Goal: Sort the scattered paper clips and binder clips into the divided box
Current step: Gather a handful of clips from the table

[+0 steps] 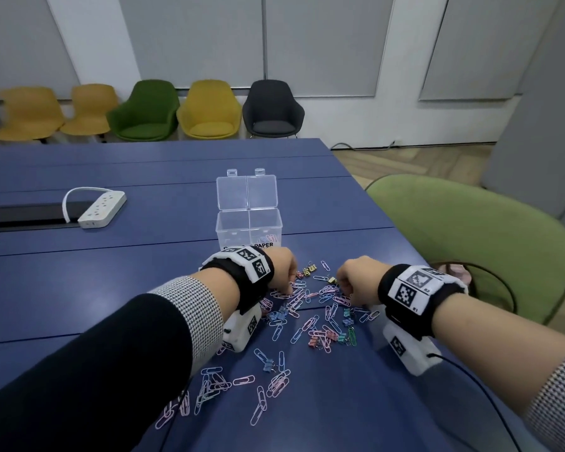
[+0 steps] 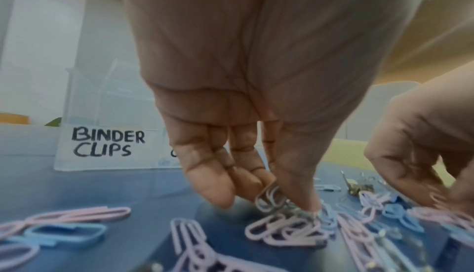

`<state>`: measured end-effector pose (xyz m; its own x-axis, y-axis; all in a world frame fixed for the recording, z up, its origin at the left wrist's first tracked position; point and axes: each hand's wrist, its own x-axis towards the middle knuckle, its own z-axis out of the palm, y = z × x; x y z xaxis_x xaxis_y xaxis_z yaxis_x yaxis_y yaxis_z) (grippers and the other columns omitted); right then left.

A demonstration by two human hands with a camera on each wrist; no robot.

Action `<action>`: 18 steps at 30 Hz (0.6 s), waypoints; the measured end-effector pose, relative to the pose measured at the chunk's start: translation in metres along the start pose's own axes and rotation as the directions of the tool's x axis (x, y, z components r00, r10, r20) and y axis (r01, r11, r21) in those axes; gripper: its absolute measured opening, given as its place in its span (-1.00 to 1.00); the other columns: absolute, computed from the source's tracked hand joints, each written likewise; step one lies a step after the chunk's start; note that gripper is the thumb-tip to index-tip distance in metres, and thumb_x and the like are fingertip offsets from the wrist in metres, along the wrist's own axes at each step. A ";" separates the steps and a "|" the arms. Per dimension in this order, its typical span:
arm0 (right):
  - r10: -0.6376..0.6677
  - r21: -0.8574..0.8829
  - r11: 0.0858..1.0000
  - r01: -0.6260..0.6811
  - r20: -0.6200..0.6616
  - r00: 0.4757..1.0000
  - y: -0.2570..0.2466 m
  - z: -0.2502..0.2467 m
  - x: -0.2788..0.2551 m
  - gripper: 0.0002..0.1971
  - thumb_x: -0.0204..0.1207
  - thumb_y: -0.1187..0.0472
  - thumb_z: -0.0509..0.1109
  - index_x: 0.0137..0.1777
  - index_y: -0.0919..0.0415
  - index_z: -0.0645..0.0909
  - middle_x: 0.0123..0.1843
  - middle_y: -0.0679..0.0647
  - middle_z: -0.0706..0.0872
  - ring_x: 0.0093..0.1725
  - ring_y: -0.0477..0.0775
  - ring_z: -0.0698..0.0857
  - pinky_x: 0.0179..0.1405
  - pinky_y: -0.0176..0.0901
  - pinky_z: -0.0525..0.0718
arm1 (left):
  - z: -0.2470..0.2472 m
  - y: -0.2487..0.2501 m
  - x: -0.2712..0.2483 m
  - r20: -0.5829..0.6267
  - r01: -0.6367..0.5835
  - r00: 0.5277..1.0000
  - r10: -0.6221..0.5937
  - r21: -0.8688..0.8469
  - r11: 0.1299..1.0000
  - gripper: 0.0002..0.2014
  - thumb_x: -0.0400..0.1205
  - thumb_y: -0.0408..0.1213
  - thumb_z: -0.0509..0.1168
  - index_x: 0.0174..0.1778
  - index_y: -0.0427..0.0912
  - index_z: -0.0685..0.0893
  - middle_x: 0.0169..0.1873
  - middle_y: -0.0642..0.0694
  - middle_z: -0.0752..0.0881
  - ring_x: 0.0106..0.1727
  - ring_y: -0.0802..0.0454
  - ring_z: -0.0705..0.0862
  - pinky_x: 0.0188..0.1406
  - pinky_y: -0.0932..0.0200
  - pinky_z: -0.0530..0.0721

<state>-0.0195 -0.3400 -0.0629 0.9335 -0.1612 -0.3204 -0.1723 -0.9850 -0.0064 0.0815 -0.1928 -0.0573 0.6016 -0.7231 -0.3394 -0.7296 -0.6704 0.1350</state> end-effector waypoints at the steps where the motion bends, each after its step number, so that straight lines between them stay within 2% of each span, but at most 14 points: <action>1: 0.009 0.024 1.000 -0.009 0.011 1.000 0.001 -0.001 0.000 -0.72 0.37 0.38 0.33 -0.46 0.06 0.42 -0.26 0.07 0.66 -0.26 0.12 0.63 -0.23 -0.14 0.66 | 0.000 -0.002 0.000 -0.017 0.005 1.000 -0.005 -0.037 0.999 -0.89 0.52 -0.23 0.44 -0.15 -0.10 0.62 -0.09 -0.13 0.73 -0.15 -0.05 0.60 -0.07 0.14 0.62; 3: 0.041 0.103 0.994 -0.046 0.046 0.998 0.006 -0.001 0.000 -0.74 0.33 0.41 0.38 -0.44 0.07 0.48 -0.31 0.06 0.68 -0.36 0.09 0.69 -0.14 -0.06 0.79 | -0.002 -0.007 -0.001 -0.044 0.014 0.999 -0.024 -0.225 0.974 -0.89 0.55 -0.25 0.43 -0.20 -0.11 0.62 -0.21 -0.12 0.72 -0.21 -0.02 0.62 -0.16 0.16 0.64; 4: 0.054 0.174 0.983 -0.064 0.064 0.997 0.009 0.000 -0.001 -0.74 0.32 0.42 0.41 -0.43 0.07 0.50 -0.32 0.06 0.69 -0.41 0.07 0.70 -0.12 -0.04 0.80 | -0.002 -0.009 -0.003 -0.047 0.019 0.998 -0.039 -0.377 0.926 -0.89 0.56 -0.27 0.43 -0.22 -0.13 0.61 -0.29 -0.09 0.68 -0.27 0.00 0.62 -0.24 0.19 0.66; 5: 0.056 0.260 0.963 -0.076 0.084 0.995 0.013 0.001 -0.002 -0.74 0.32 0.43 0.43 -0.43 0.09 0.51 -0.33 0.08 0.69 -0.46 0.04 0.71 -0.15 -0.04 0.80 | -0.003 -0.011 -0.006 -0.050 0.018 0.997 -0.054 -0.538 0.843 -0.89 0.57 -0.29 0.42 -0.22 -0.14 0.61 -0.35 -0.07 0.65 -0.34 0.05 0.61 -0.33 0.25 0.68; 6: 0.048 0.352 0.932 -0.080 0.099 0.994 0.018 0.002 -0.003 -0.74 0.32 0.44 0.44 -0.43 0.11 0.52 -0.35 0.10 0.69 -0.49 0.00 0.72 -0.22 -0.07 0.78 | -0.004 -0.012 -0.010 -0.050 0.014 0.997 -0.067 -0.694 0.720 -0.92 0.59 -0.32 0.40 -0.18 -0.17 0.62 -0.38 -0.06 0.63 -0.38 0.09 0.60 -0.39 0.31 0.69; 7: 0.036 0.444 0.893 -0.081 0.107 0.994 0.023 0.003 -0.004 -0.75 0.32 0.45 0.46 -0.43 0.14 0.52 -0.39 0.12 0.69 -0.52 -0.03 0.73 -0.30 -0.11 0.75 | -0.003 -0.012 -0.014 -0.045 0.003 0.996 -0.073 -0.834 0.551 -0.95 0.60 -0.35 0.38 -0.11 -0.20 0.63 -0.38 -0.05 0.62 -0.39 0.11 0.60 -0.40 0.33 0.70; 9: 0.034 0.651 0.753 -0.096 0.108 0.994 0.033 0.006 -0.009 -0.76 0.34 0.51 0.45 -0.40 0.20 0.55 -0.40 0.15 0.69 -0.51 -0.05 0.74 -0.36 -0.19 0.71 | -0.002 -0.014 -0.019 -0.033 -0.023 0.997 -0.064 -0.990 0.140 -0.96 0.65 -0.43 0.30 -0.03 -0.25 0.63 -0.36 -0.08 0.61 -0.38 0.11 0.61 -0.37 0.32 0.73; 10: 0.042 0.764 0.636 -0.106 0.103 0.994 0.037 0.007 -0.012 -0.77 0.36 0.54 0.42 -0.38 0.24 0.56 -0.37 0.17 0.71 -0.46 -0.03 0.74 -0.30 -0.18 0.73 | -0.001 -0.016 -0.020 -0.030 -0.033 0.997 -0.067 -0.999 -0.042 -0.94 0.67 -0.45 0.26 -0.03 -0.27 0.63 -0.35 -0.09 0.59 -0.37 0.10 0.61 -0.38 0.32 0.73; 11: 0.047 0.873 0.476 -0.104 0.093 0.995 0.042 0.007 -0.015 -0.77 0.39 0.58 0.38 -0.36 0.28 0.57 -0.35 0.18 0.71 -0.42 -0.02 0.74 -0.25 -0.19 0.76 | -0.001 -0.019 -0.020 -0.027 -0.041 0.997 -0.079 -0.981 -0.189 -0.92 0.69 -0.45 0.22 -0.03 -0.28 0.62 -0.35 -0.11 0.57 -0.36 0.10 0.59 -0.41 0.34 0.73; 13: 0.051 0.997 0.039 -0.063 0.061 0.997 0.051 0.006 -0.021 -0.76 0.47 0.61 0.30 -0.33 0.32 0.56 -0.37 0.16 0.69 -0.43 -0.05 0.72 -0.31 -0.31 0.78 | 0.001 -0.022 -0.019 -0.001 -0.048 0.993 -0.117 -0.916 -0.399 -0.88 0.71 -0.46 0.17 -0.07 -0.32 0.61 -0.32 -0.14 0.52 -0.33 0.08 0.54 -0.46 0.34 0.72; 15: 0.070 0.945 -0.328 -0.003 0.028 0.997 0.056 0.003 -0.029 -0.81 0.52 0.54 0.25 -0.26 0.32 0.55 -0.41 0.11 0.66 -0.48 -0.08 0.70 -0.44 -0.41 0.72 | 0.001 -0.024 -0.020 0.047 -0.029 0.990 -0.132 -0.854 -0.519 -0.84 0.70 -0.47 0.12 -0.13 -0.36 0.59 -0.31 -0.16 0.50 -0.32 0.06 0.50 -0.51 0.30 0.71; 16: 0.087 0.889 -0.458 0.022 0.020 0.996 0.057 0.002 -0.034 -0.86 0.50 0.50 0.26 -0.21 0.32 0.57 -0.41 0.09 0.66 -0.49 -0.07 0.68 -0.48 -0.42 0.70 | 0.001 -0.024 -0.020 0.068 -0.011 0.990 -0.124 -0.837 -0.547 -0.82 0.68 -0.46 0.09 -0.16 -0.36 0.58 -0.32 -0.17 0.50 -0.34 0.05 0.49 -0.52 0.26 0.69; 18: 0.114 0.779 -0.623 0.064 0.009 0.993 0.058 0.005 -0.038 -0.92 0.34 0.42 0.38 -0.17 0.33 0.60 -0.39 0.12 0.64 -0.49 -0.02 0.67 -0.53 -0.39 0.68 | 0.001 -0.022 -0.020 0.100 0.036 0.991 -0.089 -0.840 -0.541 -0.80 0.61 -0.39 0.05 -0.24 -0.32 0.54 -0.37 -0.15 0.49 -0.38 0.03 0.46 -0.46 0.19 0.58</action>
<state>-0.0663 -0.3905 -0.0555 0.9048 -0.2714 -0.3280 -0.0781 0.6516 -0.7546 0.0845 -0.1633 -0.0545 0.6283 -0.6407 -0.4413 0.6897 0.1965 0.6969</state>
